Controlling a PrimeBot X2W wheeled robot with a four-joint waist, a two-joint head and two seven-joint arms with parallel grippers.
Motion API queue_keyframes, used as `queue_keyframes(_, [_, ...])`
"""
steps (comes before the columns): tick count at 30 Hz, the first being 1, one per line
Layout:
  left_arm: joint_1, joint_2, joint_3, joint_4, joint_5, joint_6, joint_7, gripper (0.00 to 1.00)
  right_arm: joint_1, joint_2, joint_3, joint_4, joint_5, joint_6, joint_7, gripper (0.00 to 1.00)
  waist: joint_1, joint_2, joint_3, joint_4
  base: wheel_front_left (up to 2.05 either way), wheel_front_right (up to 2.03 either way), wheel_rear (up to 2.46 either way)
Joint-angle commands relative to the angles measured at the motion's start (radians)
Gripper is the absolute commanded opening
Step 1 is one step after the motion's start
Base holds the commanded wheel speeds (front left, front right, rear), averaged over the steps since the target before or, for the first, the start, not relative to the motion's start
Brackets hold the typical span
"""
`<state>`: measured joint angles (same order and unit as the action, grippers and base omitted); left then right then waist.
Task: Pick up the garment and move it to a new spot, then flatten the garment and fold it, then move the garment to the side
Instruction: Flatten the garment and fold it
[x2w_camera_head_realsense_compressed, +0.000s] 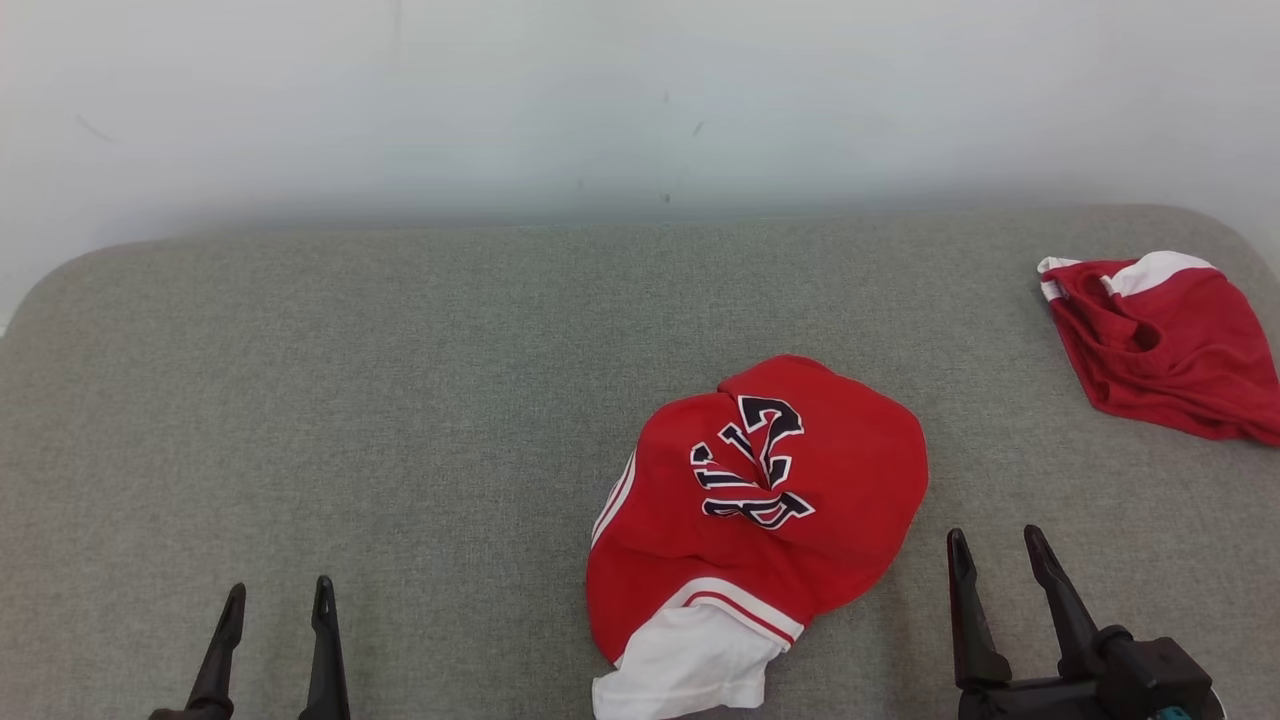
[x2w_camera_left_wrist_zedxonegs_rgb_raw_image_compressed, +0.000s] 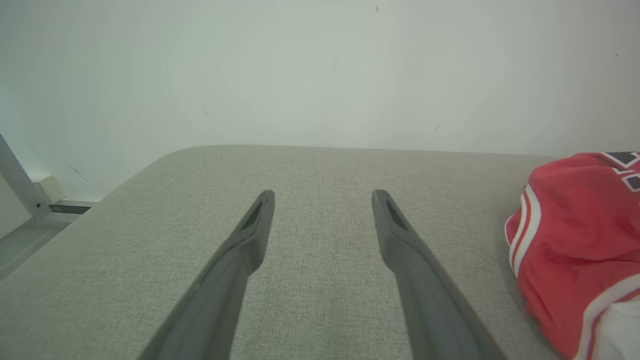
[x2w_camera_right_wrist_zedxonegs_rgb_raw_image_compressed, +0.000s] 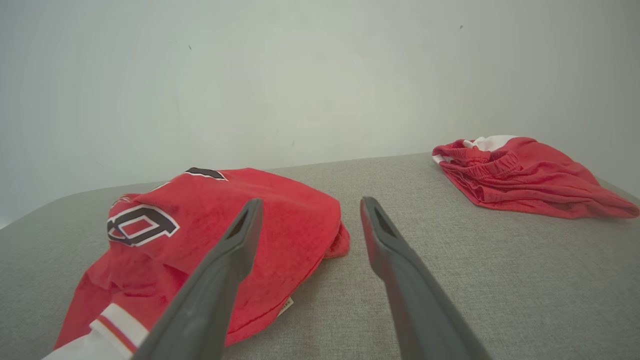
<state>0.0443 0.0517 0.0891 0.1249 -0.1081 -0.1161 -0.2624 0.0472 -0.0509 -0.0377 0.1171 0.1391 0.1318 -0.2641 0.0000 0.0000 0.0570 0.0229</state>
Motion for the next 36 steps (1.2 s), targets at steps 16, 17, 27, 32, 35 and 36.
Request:
queue_keyframes(16, [0.016, -0.002, -0.016, 0.016, 0.010, -0.005, -0.003, 1.00, 0.005, 0.002, 0.003, 0.034, -0.008, -0.003, 0.000, 1.00, 0.0000, 0.0000, -0.004, 0.000, 0.00, 0.00, 0.00])
queue_keyframes(17, [0.015, -0.002, -0.017, 0.018, 0.010, -0.005, -0.003, 1.00, 0.006, 0.001, 0.002, 0.034, -0.009, -0.003, 0.000, 1.00, 0.0000, 0.0000, -0.003, 0.000, 0.00, 0.00, 0.00])
queue_keyframes(27, [0.014, -0.002, -0.021, 0.024, 0.004, -0.005, -0.003, 1.00, 0.009, 0.002, 0.003, 0.030, -0.009, -0.003, 0.000, 1.00, 0.0000, 0.0000, -0.003, 0.001, 0.00, 0.00, 0.00])
queue_keyframes(32, [0.019, -0.002, -0.019, 0.026, 0.003, -0.002, -0.003, 1.00, 0.012, 0.002, 0.005, 0.031, -0.008, -0.003, 0.000, 1.00, 0.0000, 0.0000, -0.004, 0.000, 0.00, 0.00, 0.00])
queue_keyframes(35, [0.016, -0.002, -0.019, 0.027, 0.004, -0.002, -0.003, 1.00, 0.013, 0.002, 0.005, 0.030, -0.009, -0.003, 0.000, 1.00, 0.0000, 0.0000, -0.003, -0.001, 0.00, 0.00, 0.00])
queue_keyframes(36, [0.015, -0.002, -0.019, 0.028, 0.004, -0.002, -0.003, 1.00, 0.013, 0.002, 0.005, 0.029, -0.009, -0.003, 0.000, 1.00, 0.0000, 0.0000, -0.003, -0.001, 0.00, 0.00, 0.00])
